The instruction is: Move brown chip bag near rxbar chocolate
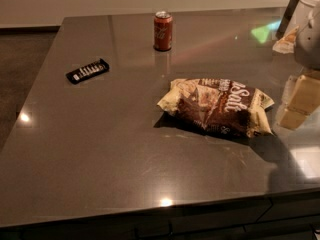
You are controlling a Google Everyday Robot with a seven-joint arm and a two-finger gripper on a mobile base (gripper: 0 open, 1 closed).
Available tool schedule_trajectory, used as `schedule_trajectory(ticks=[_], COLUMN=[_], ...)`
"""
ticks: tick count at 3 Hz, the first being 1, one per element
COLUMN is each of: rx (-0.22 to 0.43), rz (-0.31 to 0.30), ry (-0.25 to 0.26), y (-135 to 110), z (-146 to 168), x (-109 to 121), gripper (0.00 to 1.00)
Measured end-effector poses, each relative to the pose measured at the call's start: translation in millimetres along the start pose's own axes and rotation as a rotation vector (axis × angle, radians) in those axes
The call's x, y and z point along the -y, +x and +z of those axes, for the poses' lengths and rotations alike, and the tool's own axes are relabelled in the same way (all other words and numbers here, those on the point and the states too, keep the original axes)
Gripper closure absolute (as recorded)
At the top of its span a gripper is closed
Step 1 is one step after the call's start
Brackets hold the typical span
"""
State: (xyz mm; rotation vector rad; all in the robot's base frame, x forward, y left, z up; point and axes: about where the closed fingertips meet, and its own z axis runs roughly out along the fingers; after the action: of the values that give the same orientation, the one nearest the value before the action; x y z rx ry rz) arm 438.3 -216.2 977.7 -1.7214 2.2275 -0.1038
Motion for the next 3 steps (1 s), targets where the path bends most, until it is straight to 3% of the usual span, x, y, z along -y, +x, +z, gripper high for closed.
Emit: schedule_trajectory(ticks=[1,3], rx=[0.000,-0.016], rz=[0.001,0.100], ry=[0.003,0.015], y=[-0.3,8.0], z=[-0.2,47.5], x=[0.6,52.8], gripper=[0.00,0.00])
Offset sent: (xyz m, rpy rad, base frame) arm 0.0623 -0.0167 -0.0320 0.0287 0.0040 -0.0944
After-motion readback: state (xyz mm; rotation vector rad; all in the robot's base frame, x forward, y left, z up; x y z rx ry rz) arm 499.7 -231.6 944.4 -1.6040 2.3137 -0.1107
